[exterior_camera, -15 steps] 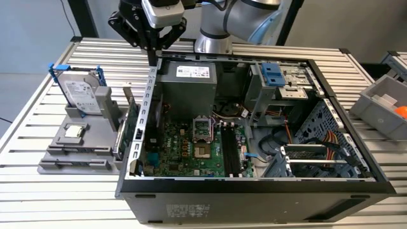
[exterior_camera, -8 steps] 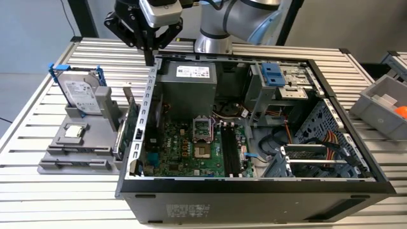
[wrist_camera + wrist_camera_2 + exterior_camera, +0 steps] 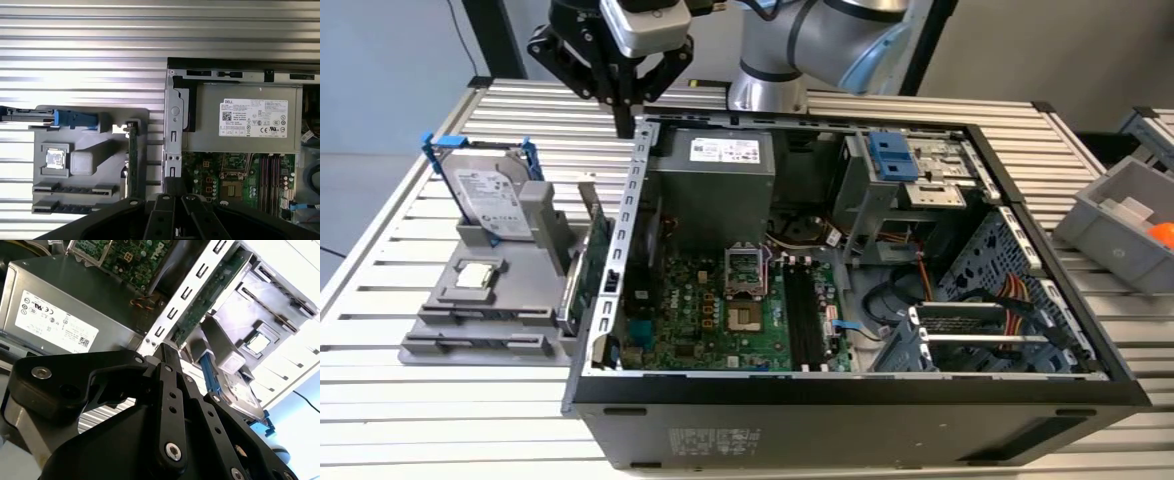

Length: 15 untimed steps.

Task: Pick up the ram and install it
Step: 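Reach for the ram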

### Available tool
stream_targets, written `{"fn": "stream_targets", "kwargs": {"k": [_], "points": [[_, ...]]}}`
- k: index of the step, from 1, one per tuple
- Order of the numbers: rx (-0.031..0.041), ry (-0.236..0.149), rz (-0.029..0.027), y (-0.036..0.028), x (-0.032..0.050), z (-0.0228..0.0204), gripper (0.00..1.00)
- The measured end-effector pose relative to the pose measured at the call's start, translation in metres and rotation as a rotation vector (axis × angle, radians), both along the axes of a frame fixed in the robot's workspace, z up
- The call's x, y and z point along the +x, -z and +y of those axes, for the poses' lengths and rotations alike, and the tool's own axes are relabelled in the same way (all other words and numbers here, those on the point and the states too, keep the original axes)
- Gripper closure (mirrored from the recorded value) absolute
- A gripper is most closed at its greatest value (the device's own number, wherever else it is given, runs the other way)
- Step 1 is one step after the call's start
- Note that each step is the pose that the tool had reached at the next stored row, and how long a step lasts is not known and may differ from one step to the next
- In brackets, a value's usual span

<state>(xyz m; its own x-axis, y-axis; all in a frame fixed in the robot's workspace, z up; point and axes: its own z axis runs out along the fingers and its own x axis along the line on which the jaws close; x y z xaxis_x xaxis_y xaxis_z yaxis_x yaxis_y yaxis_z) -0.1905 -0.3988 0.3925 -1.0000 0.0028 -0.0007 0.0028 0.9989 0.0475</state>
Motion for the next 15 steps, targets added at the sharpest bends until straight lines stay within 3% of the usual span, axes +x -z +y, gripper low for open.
{"fn": "stream_targets", "kwargs": {"k": [15], "points": [[-0.0001,-0.005,0.0001,0.0,-0.0142,0.0,1.0]]}}
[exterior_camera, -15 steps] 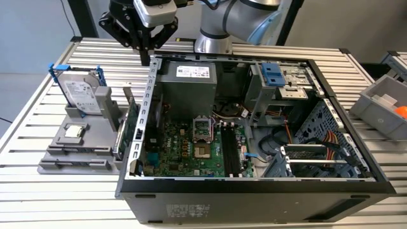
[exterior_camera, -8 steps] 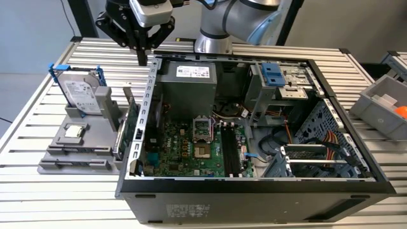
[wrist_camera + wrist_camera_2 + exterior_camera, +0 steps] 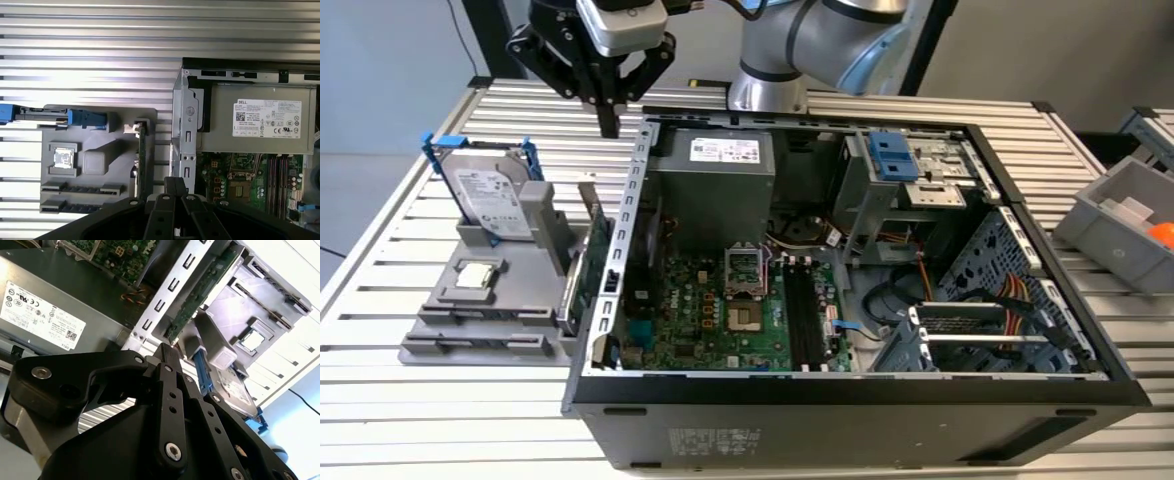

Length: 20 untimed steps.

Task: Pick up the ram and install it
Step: 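Reach for the ram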

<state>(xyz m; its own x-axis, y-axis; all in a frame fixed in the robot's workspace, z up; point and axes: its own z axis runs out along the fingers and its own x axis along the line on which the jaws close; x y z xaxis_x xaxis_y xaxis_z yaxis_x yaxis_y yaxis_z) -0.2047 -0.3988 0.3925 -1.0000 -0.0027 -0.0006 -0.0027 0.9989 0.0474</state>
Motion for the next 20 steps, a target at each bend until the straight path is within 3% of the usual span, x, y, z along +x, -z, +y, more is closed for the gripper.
{"fn": "stream_targets", "kwargs": {"k": [20], "points": [[0.0,-0.008,0.0,0.0002,-0.0184,0.0,1.0]]}}
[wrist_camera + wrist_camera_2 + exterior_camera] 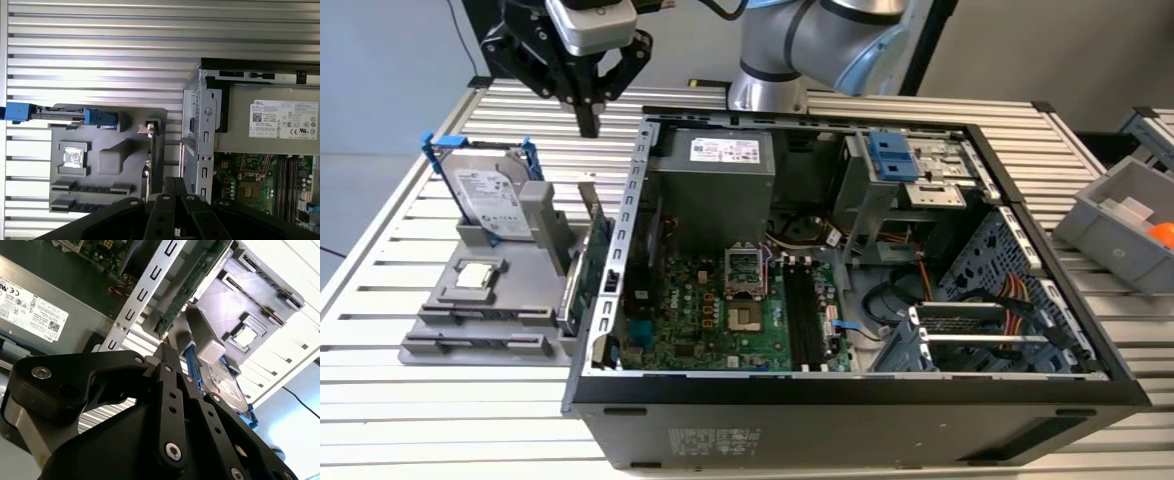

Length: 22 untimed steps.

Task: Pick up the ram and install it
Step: 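Reach for the ram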

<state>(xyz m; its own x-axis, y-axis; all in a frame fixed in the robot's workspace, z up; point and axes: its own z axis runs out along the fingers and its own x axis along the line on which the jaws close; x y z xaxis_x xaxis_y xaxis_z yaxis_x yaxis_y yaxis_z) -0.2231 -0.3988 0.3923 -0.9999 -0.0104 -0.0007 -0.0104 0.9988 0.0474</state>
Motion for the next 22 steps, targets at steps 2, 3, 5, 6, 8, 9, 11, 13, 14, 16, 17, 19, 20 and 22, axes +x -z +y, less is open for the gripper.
{"fn": "stream_targets", "kwargs": {"k": [2,3,5,6,8,9,11,13,14,16,17,19,20,22], "points": [[-0.0001,-0.001,0.0,0.0,-0.0021,0.0,1.0],[0.0001,-0.002,0.0,0.0001,-0.0032,0.0,1.0],[0.0,-0.003,0.0,0.0,-0.0053,0.0,1.0],[0.0,-0.005,-0.0001,0.0001,-0.0062,0.0,1.0],[0.0,-0.008,0.0,0.0001,-0.0082,0.0,1.0],[0.0,-0.009,0.0,0.0001,-0.0092,0.0,1.0],[0.0,-0.012,0.0,0.0001,-0.0112,0.0,1.0],[0.0,-0.013,0.0,0.0001,-0.0132,0.0,1.0],[0.0,-0.014,0.0,0.0001,-0.0141,0.0,1.0],[0.0,-0.014,0.0,0.0001,-0.016,0.0,1.0],[0.0,-0.014,0.0,0.0001,-0.0169,0.0,1.0],[0.0,-0.014,0.0,0.0001,-0.0185,0.0,1.0],[0.0,-0.014,0.0,0.0002,-0.0195,0.0,1.0],[0.0,-0.014,0.0,0.0001,-0.0221,0.0,1.0]]}}
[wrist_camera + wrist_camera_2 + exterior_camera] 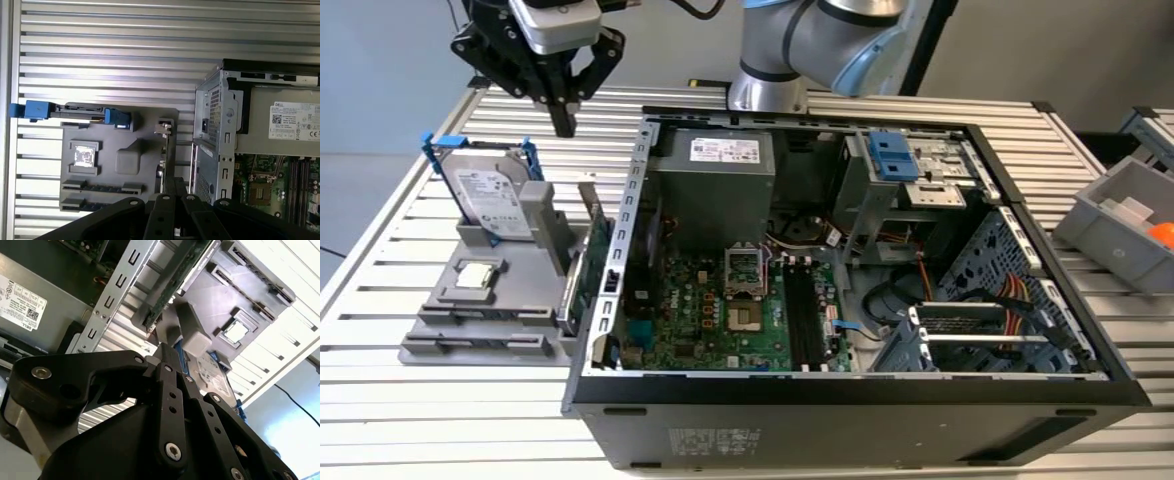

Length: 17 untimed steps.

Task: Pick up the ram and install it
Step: 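Reach for the ram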

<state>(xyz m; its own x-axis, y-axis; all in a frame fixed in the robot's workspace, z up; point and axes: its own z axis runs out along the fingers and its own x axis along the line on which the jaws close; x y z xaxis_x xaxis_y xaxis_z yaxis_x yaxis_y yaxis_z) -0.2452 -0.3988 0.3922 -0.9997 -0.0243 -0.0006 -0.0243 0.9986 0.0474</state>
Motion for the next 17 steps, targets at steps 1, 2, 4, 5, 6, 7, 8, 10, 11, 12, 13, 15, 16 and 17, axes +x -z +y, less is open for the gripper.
{"fn": "stream_targets", "kwargs": {"k": [1,2,4,5,6,7,8,10,11,12,13,15,16,17], "points": [[0.0001,0.0,0.0,0.0,-0.0013,0.0,1.0],[0.0,0.0,-0.0001,0.0,-0.0023,0.0,1.0],[0.0,0.0,0.0,0.0,-0.0044,0.0,1.0],[0.0,0.0,0.0,0.0,-0.0053,0.0,1.0],[0.0001,0.0,-0.0001,0.0001,-0.0065,0.0,1.0],[0.0001,0.0,-0.0001,0.0001,-0.0077,0.0,1.0],[0.0001,0.0,-0.0001,0.0001,-0.009,0.0,1.0],[0.0001,0.0,-0.0001,0.0001,-0.0112,0.0,1.0],[0.0,0.0,-0.0001,0.0001,-0.0123,0.0,1.0],[0.0001,0.0,-0.0001,0.0001,-0.0134,0.0,1.0],[0.0,0.0,0.0,0.0001,-0.0144,0.0,1.0],[0.0001,0.0,-0.0001,0.0001,-0.0168,0.0,1.0],[0.0001,0.0,-0.0001,0.0001,-0.0179,0.0,1.0],[0.0,0.0,0.0,0.0001,-0.0191,0.0,1.0]]}}
